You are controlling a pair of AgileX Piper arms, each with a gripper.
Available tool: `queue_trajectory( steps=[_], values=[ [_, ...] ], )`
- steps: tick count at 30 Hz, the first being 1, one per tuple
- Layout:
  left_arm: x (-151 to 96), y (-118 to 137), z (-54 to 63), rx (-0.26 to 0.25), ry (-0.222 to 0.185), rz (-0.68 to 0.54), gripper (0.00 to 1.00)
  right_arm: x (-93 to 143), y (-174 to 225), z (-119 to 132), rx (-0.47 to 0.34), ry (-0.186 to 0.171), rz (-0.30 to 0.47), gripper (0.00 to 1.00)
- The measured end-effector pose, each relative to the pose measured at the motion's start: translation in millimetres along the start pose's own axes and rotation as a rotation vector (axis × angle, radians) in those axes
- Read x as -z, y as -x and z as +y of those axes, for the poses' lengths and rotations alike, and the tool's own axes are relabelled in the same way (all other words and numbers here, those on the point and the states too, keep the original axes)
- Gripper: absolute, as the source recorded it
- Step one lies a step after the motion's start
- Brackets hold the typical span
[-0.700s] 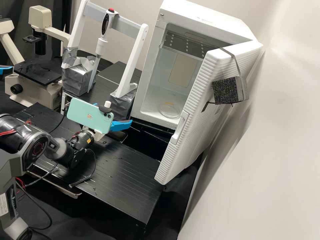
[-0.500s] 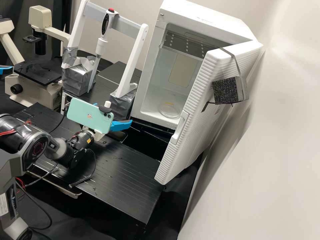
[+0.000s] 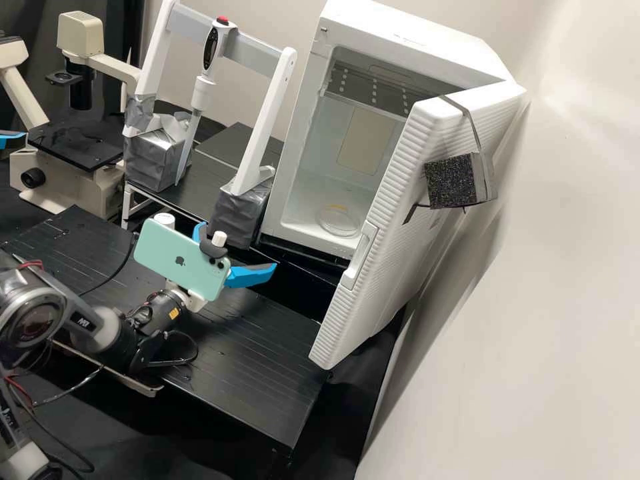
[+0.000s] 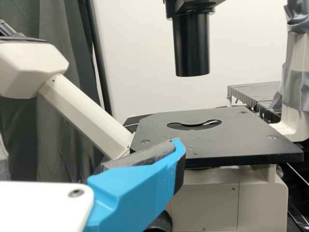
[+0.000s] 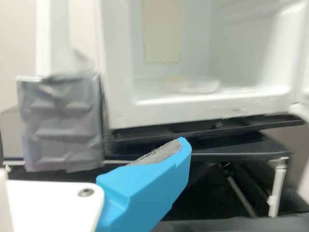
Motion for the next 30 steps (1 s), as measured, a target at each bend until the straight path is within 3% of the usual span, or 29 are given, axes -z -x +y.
queue_trajectory(
  steps=[6,12,16,20,30],
  values=[
    [0,0,0.0,0.0,0.0,0.0,1.0,-17,20,35,-0.098,-0.052,0.009,1.0],
    [0,0,0.0,0.0,0.0,0.0,1.0,-38,8,65,-0.187,-0.061,-0.035,1.0],
    [0,0,0.0,0.0,0.0,0.0,1.0,-46,-15,77,-0.196,-0.056,-0.022,1.0],
    [0,0,0.0,0.0,0.0,0.0,1.0,-50,-47,85,-0.182,-0.083,-0.003,1.0],
    [0,0,0.0,0.0,0.0,0.0,1.0,-50,-118,96,-0.133,-0.054,0.007,1.0]
  ],
)
